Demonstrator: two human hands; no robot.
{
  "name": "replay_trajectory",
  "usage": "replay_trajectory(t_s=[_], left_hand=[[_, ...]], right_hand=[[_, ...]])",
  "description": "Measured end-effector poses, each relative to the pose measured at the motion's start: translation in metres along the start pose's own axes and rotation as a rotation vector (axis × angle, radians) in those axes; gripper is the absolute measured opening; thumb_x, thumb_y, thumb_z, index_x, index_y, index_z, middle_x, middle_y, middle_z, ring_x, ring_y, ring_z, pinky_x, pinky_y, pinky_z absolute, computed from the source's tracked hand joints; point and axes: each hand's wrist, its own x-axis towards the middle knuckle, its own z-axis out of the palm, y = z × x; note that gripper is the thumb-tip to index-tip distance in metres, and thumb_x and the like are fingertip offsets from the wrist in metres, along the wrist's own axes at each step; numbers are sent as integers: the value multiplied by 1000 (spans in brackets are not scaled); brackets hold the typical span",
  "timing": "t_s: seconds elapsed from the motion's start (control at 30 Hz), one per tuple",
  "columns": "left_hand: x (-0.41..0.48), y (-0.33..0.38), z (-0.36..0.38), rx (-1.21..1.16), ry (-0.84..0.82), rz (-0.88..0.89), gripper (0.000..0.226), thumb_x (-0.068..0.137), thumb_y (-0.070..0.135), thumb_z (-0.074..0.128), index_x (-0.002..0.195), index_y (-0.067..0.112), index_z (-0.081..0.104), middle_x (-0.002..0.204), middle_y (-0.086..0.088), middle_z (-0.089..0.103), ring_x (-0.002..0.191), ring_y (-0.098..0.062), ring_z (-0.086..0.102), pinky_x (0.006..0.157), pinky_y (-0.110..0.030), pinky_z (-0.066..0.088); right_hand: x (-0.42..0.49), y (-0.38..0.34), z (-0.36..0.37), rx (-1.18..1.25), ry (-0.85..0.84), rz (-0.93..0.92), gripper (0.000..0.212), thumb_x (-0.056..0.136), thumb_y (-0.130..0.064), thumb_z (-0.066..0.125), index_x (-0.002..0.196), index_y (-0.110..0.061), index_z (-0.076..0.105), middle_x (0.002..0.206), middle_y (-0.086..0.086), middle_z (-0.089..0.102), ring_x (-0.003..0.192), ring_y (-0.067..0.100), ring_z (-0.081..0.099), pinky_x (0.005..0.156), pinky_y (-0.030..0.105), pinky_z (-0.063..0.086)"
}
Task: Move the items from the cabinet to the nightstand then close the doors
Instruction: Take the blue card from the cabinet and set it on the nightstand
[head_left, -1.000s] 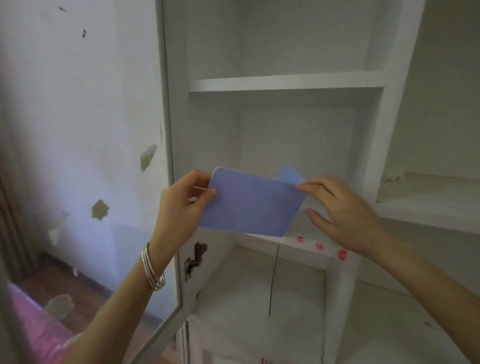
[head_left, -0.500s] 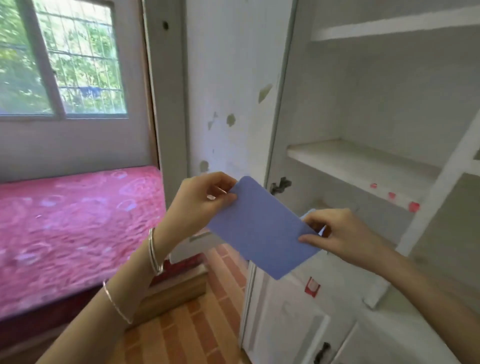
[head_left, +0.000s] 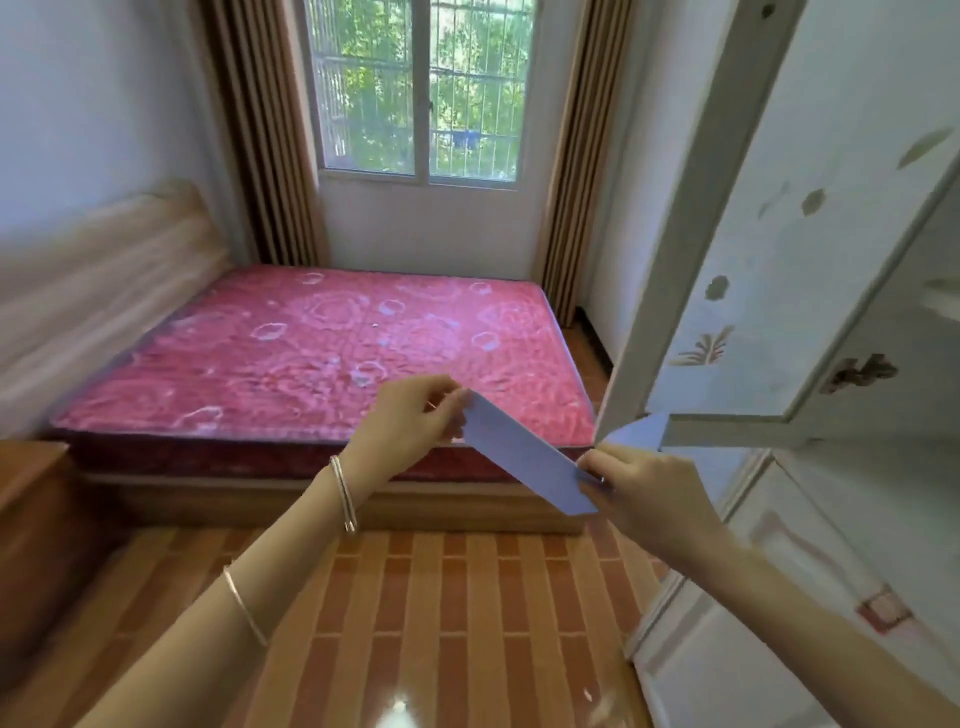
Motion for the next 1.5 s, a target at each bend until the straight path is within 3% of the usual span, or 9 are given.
replay_trajectory(t_s=[0.13, 0.27, 0.4, 0.47, 0.63, 0.97, 1.1, 1.27, 1.5], left_hand=[[-30, -45, -61, -175, 22, -257, 44, 81, 44, 61, 82, 1, 64, 76, -11, 71, 69, -16, 70, 70, -38, 58], [-59, -101, -127, -206, 124, -368, 16, 78, 21, 74, 83, 6, 68, 73, -8, 72, 69, -17, 70, 72, -33, 57], [-90, -153, -188, -102, 170, -384, 18, 75, 7, 73, 93, 6, 72, 73, -5, 71, 62, -2, 65, 61, -13, 50], [-104, -175, -215, -30, 157, -369, 23, 72, 5, 71, 92, 15, 75, 71, 0, 72, 62, 2, 63, 63, -16, 49], [-134, -215, -268, 163, 121, -326, 25, 67, 31, 59, 85, 31, 76, 72, 11, 72, 70, -3, 66, 66, -35, 53], [-160, -298, -343, -138, 249, -442, 21, 78, 4, 69, 92, 18, 76, 86, 3, 74, 87, -6, 68, 82, -24, 52], [-142, -330, -369, -229, 279, -489, 19, 78, 3, 70, 90, 16, 76, 87, 1, 74, 89, -10, 68, 82, -22, 51], [-105, -370, -405, -123, 276, -504, 17, 79, 6, 70, 89, 18, 76, 87, 5, 74, 88, -6, 67, 80, -19, 50], [-91, -437, -455, 184, 356, -576, 33, 80, 17, 71, 110, 28, 66, 111, 14, 65, 103, 4, 57, 91, -14, 42]], right_hand=[[37, -80, 28, -115, 66, -143, 16, 75, -14, 61, 64, -19, 52, 56, -4, 47, 44, 16, 48, 35, 23, 18], [69, -164, 72, -9, 33, -211, 25, 63, -14, 78, 67, -19, 54, 59, -5, 47, 47, 15, 47, 32, 25, 23], [92, -248, 111, 172, -137, -310, 52, 49, -45, 85, 91, -23, 64, 81, -8, 61, 65, 12, 57, 30, 25, 37], [108, -277, 120, 233, -179, -329, 61, 49, -47, 85, 101, -23, 64, 94, -8, 63, 76, 13, 60, 38, 23, 45], [174, -326, 119, 311, -55, -291, 54, 55, -18, 87, 104, -13, 66, 102, 4, 65, 84, 24, 64, 57, 29, 52], [290, -407, 193, 385, -158, -448, 33, 62, -15, 83, 90, -16, 68, 88, 2, 63, 77, 24, 62, 46, 27, 45], [345, -431, 228, 454, -217, -509, 28, 77, -23, 73, 102, -16, 60, 100, 0, 60, 91, 22, 57, 55, 32, 46], [429, -449, 271, 513, -474, -618, 8, 87, -25, 58, 94, -24, 63, 92, -10, 65, 86, 13, 57, 61, 32, 45], [523, -481, 326, 470, -423, -737, 3, 86, -25, 58, 85, -25, 60, 86, -12, 63, 77, 13, 55, 52, 25, 35]])
